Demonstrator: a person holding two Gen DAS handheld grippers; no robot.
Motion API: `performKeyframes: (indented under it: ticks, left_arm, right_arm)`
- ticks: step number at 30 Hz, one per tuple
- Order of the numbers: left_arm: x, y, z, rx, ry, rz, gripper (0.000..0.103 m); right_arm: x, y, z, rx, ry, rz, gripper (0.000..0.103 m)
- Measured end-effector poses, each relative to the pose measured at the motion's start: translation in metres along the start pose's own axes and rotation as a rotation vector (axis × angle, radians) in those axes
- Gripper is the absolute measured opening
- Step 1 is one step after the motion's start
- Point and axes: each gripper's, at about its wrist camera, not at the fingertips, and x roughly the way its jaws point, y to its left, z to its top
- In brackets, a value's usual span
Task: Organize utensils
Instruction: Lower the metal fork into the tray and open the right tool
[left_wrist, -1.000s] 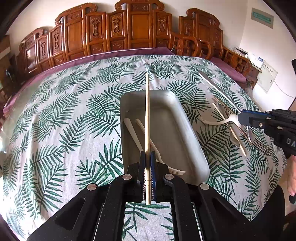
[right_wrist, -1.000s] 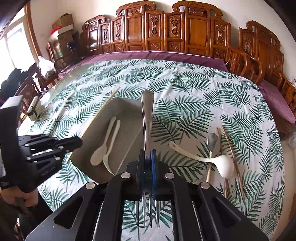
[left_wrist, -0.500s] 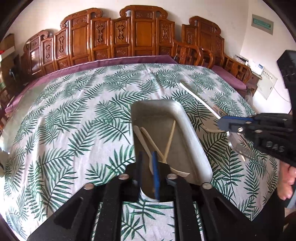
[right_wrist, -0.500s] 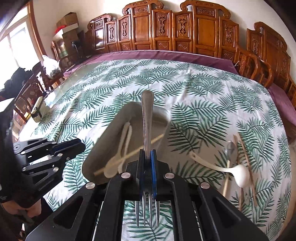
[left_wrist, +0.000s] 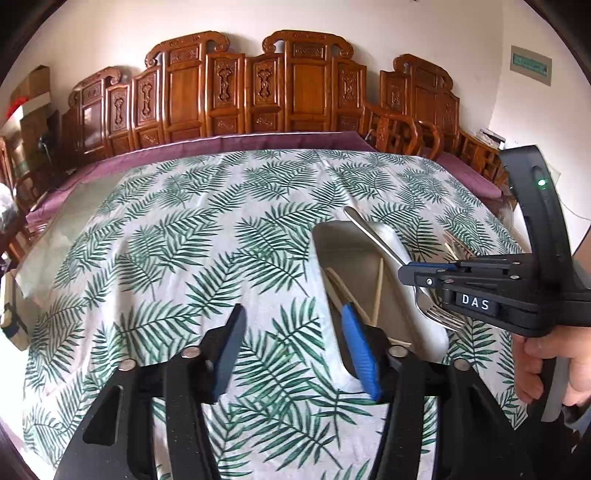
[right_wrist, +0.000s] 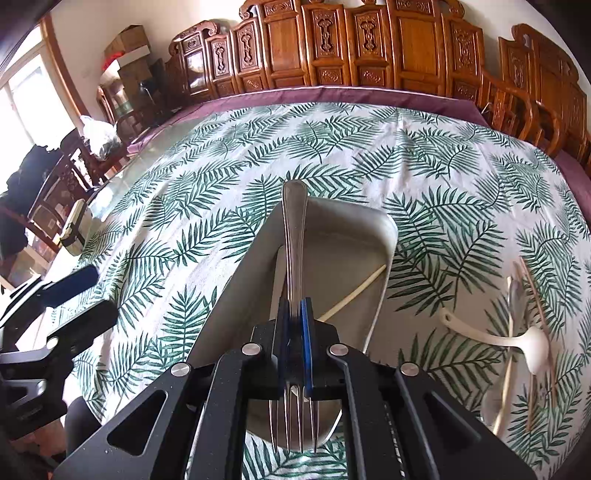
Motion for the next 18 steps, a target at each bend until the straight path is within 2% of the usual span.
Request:
performKeyframes:
  ticks: [1, 6, 10, 18]
  left_arm:
    - [-0.001, 0.001, 0.0, -0.002, -0.002, 0.003, 0.065]
    - [-0.001, 0.007, -0.002, -0.009, -0.003, 0.007, 0.069]
    - [-0.001, 0.006, -0.001, -0.01, -0.006, 0.006, 0.071]
    - [-0.002, 0.001, -0.003, 0.002, -0.001, -0.004, 0.072]
  right_arm:
    - [0.002, 0.0, 0.0, 0.002, 0.002, -0.002, 0.008]
    - [0.012, 0.001, 0.0, -0.001, 0.014, -0.021, 0.008]
    - [0.014, 0.0, 0.001, -0.001, 0.015, -0.033, 0.009]
    - [-0.009, -0.01, 0.002, -0.048, -0.048, -0.02, 0.01]
